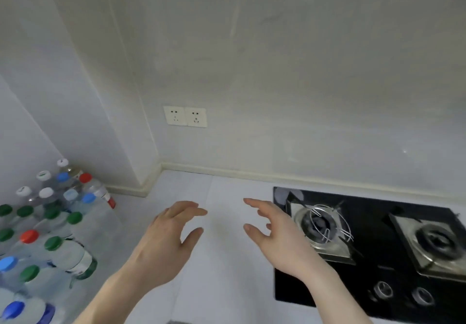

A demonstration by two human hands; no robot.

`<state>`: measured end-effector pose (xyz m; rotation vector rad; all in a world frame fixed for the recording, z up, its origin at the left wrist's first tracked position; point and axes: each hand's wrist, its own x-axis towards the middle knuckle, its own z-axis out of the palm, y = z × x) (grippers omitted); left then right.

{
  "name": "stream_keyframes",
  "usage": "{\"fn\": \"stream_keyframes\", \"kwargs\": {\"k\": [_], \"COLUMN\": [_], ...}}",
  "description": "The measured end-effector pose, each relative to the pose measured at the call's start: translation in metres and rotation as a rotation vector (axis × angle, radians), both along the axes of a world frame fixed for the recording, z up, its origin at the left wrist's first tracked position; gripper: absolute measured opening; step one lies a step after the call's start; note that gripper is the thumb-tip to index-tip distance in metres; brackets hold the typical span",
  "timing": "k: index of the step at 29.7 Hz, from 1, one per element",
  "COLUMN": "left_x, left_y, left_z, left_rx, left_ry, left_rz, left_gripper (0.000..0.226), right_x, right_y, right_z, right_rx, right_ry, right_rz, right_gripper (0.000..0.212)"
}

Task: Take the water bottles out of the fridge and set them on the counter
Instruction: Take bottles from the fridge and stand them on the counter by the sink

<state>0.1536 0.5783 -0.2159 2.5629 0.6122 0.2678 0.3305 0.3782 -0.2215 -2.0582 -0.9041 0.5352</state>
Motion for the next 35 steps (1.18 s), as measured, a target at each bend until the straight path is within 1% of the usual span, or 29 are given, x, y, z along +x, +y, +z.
{"fn": "stream_keyframes", "kwargs": {"k": [1,3,6,8,9,11,12,14,17,19,20,23,24,25,26,30,31,34,35], "left_x": [0.016,0.024,0.043,0.06,0.062,0.07,0.072,0.073,0.073,0.077,0.076,0.088,0.089,0.099,0.101,0.117,0.124,0.136,0.137], "left_y": [-0.025,-0.04,-0.085,-0.141,-0.148,-0.186,-0.22,-0.263,-0.318,-0.372,-0.376,-0.442,-0.442,-0.489,-0.493,-0.572,-0.606,-0.67,-0.674], "left_z": [0.003,0.003,0.007,0.01,0.012,0.014,0.017,0.018,0.021,0.027,0.028,0.041,0.043,0.046,0.048,0.057,0.057,0.061,0.06], "left_rx": [0.004,-0.001,-0.011,-0.014,-0.022,-0.02,-0.016,-0.023,-0.019,0.009,-0.008,0.016,0.012,0.031,0.035,0.03,0.033,0.008,0.016], "left_ry": [-0.008,-0.017,-0.05,-0.045,-0.06,-0.104,-0.109,-0.095,-0.125,-0.137,-0.118,-0.147,-0.148,-0.172,-0.165,-0.199,-0.212,-0.219,-0.229], "left_rz": [-0.07,-0.102,-0.211,-0.336,-0.347,-0.425,-0.481,-0.563,-0.663,-0.774,-0.778,-0.905,-0.916,-1.025,-1.046,-1.221,-1.304,-1.435,-1.453], "left_gripper": [0.033,0.033,0.033,0.033,0.033,0.033,0.033,0.033,0.035,0.036,0.036,0.035,0.035,0.036,0.038,0.041,0.04,0.041,0.041], "right_x": [0.001,-0.001,-0.006,-0.017,-0.016,-0.026,-0.039,-0.054,-0.075,-0.098,-0.098,-0.127,-0.125,-0.149,-0.15,-0.184,-0.196,-0.212,-0.213], "right_y": [-0.037,-0.059,-0.12,-0.19,-0.198,-0.243,-0.28,-0.325,-0.384,-0.441,-0.447,-0.511,-0.515,-0.556,-0.562,-0.628,-0.651,-0.696,-0.697], "right_z": [0.004,0.006,0.015,0.019,0.02,0.022,0.026,0.029,0.034,0.042,0.041,0.052,0.052,0.055,0.056,0.06,0.062,0.062,0.065], "right_rx": [0.005,0.021,0.021,0.023,0.037,0.023,0.021,0.032,0.018,0.014,0.005,-0.017,-0.023,-0.024,-0.027,-0.036,-0.03,-0.029,-0.03], "right_ry": [-0.007,-0.028,-0.036,-0.053,-0.054,-0.062,-0.059,-0.07,-0.096,-0.124,-0.147,-0.165,-0.178,-0.192,-0.207,-0.204,-0.203,-0.212,-0.199], "right_rz": [-0.067,-0.088,-0.188,-0.291,-0.295,-0.376,-0.428,-0.492,-0.582,-0.691,-0.689,-0.838,-0.85,-0.965,-0.979,-1.155,-1.24,-1.372,-1.385], "right_gripper": [0.051,0.051,0.051,0.051,0.051,0.051,0.051,0.049,0.05,0.05,0.05,0.05,0.051,0.051,0.051,0.05,0.049,0.05,0.05]}}
